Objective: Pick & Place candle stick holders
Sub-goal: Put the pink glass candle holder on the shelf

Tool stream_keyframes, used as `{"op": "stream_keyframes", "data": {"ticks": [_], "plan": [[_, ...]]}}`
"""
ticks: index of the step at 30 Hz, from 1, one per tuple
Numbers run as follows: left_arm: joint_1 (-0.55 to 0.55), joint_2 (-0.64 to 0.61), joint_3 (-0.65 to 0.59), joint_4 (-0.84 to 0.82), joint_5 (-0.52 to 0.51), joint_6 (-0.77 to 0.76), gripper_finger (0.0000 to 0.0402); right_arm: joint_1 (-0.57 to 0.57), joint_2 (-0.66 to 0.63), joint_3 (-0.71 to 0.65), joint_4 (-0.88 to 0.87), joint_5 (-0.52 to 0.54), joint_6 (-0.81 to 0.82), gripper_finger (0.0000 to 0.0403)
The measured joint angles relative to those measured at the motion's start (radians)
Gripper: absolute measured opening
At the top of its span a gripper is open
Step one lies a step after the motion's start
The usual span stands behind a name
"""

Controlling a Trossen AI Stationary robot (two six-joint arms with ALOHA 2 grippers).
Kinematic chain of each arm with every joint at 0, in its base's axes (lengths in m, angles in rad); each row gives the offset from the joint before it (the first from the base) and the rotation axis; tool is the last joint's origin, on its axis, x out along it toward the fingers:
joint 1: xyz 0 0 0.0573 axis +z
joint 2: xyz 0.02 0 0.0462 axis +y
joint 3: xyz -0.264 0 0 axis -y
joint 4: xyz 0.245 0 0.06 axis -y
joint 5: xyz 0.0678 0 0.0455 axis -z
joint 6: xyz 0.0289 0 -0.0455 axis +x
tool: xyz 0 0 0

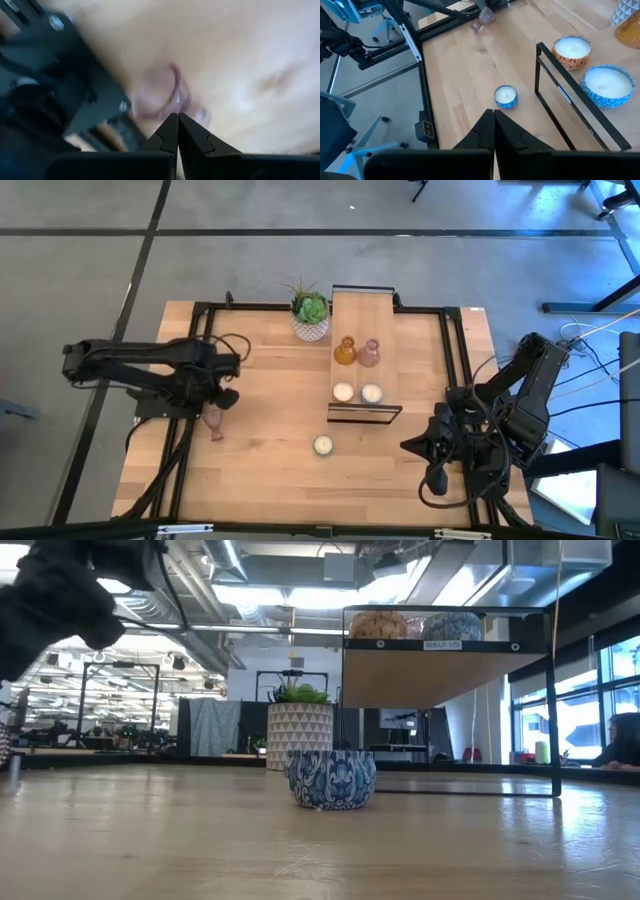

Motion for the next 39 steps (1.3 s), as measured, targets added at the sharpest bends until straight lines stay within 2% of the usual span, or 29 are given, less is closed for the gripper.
{"op": "stream_keyframes", "data": {"ticks": [6, 11, 15, 24, 31, 39], "plan": [[-0.152, 0.051, 0.033, -0.121, 0.066, -0.017, 0.0002, 0.008, 0.000, 0.000, -0.001, -0.024, 0.000, 0.0000], [-0.252, 0.052, 0.033, -0.066, 0.076, -0.121, 0.0002, 0.008, 0.000, 0.000, -0.009, -0.025, -0.008, 0.0000], [-0.321, 0.071, 0.033, 0.014, 0.056, -0.197, 0.0002, 0.008, 0.000, 0.000, -0.009, -0.018, -0.023, 0.0000], [-0.523, 0.199, 0.033, 0.030, 0.032, -0.234, 0.0002, 0.010, 0.000, 0.000, -0.008, -0.023, -0.022, 0.0000], [-0.697, 0.264, 0.033, 0.082, 0.005, -0.407, 0.0002, 0.021, 0.000, 0.000, -0.008, -0.026, -0.014, 0.0000], [-0.756, 0.330, 0.033, 0.141, -0.063, -0.507, 0.0002, 0.021, 0.000, 0.000, -0.004, -0.023, -0.023, 0.0000]]}}
